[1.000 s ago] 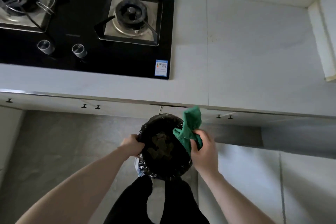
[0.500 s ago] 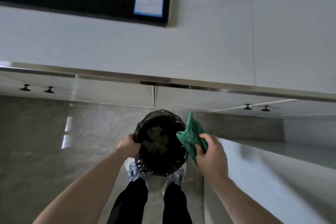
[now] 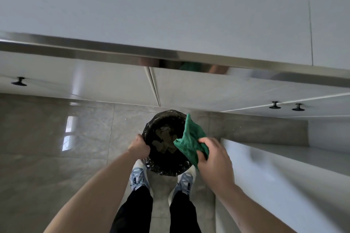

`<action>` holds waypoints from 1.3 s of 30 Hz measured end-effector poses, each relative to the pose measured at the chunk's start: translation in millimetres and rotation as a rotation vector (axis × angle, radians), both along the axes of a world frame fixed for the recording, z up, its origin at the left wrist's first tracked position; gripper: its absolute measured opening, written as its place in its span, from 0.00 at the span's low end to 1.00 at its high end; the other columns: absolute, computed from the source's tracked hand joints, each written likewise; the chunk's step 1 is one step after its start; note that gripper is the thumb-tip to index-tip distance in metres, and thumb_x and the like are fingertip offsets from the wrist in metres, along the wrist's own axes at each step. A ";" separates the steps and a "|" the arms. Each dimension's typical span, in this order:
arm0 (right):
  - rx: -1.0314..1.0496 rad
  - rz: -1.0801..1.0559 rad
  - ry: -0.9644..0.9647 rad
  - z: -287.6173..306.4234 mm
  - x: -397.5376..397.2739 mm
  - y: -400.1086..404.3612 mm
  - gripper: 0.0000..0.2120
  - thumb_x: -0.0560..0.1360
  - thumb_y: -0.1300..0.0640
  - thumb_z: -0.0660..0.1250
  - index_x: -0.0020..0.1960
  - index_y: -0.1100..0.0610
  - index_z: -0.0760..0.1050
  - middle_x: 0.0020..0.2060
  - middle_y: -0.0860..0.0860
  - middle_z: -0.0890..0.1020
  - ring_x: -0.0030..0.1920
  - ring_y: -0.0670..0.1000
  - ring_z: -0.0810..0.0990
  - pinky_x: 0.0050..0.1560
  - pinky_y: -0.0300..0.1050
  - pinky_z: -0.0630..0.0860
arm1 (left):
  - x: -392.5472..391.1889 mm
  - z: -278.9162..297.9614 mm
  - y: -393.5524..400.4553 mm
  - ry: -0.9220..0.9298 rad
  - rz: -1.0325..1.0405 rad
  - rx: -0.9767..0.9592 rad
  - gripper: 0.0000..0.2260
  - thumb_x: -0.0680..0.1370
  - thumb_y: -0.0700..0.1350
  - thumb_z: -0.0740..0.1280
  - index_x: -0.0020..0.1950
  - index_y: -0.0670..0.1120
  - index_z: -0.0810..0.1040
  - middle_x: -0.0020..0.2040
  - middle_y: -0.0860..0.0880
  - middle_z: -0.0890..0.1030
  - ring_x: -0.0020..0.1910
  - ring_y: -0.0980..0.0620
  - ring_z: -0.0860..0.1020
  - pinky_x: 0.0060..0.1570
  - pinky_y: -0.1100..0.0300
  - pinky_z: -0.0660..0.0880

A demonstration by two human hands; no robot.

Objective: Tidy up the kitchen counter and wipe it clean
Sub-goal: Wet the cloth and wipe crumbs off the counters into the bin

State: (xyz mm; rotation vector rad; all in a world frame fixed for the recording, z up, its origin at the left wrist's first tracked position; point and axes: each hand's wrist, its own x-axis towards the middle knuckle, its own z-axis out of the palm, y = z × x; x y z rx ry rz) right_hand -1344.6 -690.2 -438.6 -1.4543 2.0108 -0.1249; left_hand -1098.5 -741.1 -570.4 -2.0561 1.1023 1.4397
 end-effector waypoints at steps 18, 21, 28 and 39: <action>-0.079 0.003 -0.084 148.9 8.9 -3.5 0.14 0.77 0.58 0.69 0.61 0.49 0.76 0.55 0.42 0.79 0.55 0.47 0.77 0.52 0.46 0.78 | 20.9 201.9 -2.3 0.005 -0.317 -0.069 0.27 0.80 0.48 0.64 0.79 0.46 0.65 0.71 0.44 0.75 0.67 0.43 0.76 0.64 0.55 0.75; -0.089 -0.034 -0.100 186.8 7.7 5.0 0.13 0.77 0.58 0.69 0.60 0.48 0.76 0.53 0.41 0.79 0.54 0.46 0.78 0.52 0.46 0.79 | 47.4 248.1 3.4 -0.060 -0.361 -0.059 0.25 0.80 0.50 0.63 0.77 0.46 0.68 0.73 0.45 0.73 0.69 0.44 0.75 0.66 0.53 0.75; -0.198 -0.062 -0.140 247.5 6.8 -0.9 0.13 0.75 0.58 0.71 0.59 0.48 0.77 0.50 0.39 0.79 0.51 0.46 0.79 0.49 0.44 0.79 | 21.0 348.9 -6.9 0.173 -0.451 -0.318 0.17 0.79 0.46 0.64 0.68 0.53 0.77 0.66 0.53 0.79 0.60 0.52 0.78 0.60 0.58 0.76; -0.630 -0.089 -0.203 362.4 -34.5 -106.5 0.13 0.74 0.63 0.71 0.57 0.51 0.79 0.52 0.41 0.80 0.53 0.49 0.80 0.54 0.49 0.78 | -24.2 515.1 -153.6 0.238 -0.340 -1.107 0.13 0.77 0.43 0.69 0.60 0.53 0.81 0.68 0.56 0.77 0.67 0.53 0.73 0.64 0.56 0.72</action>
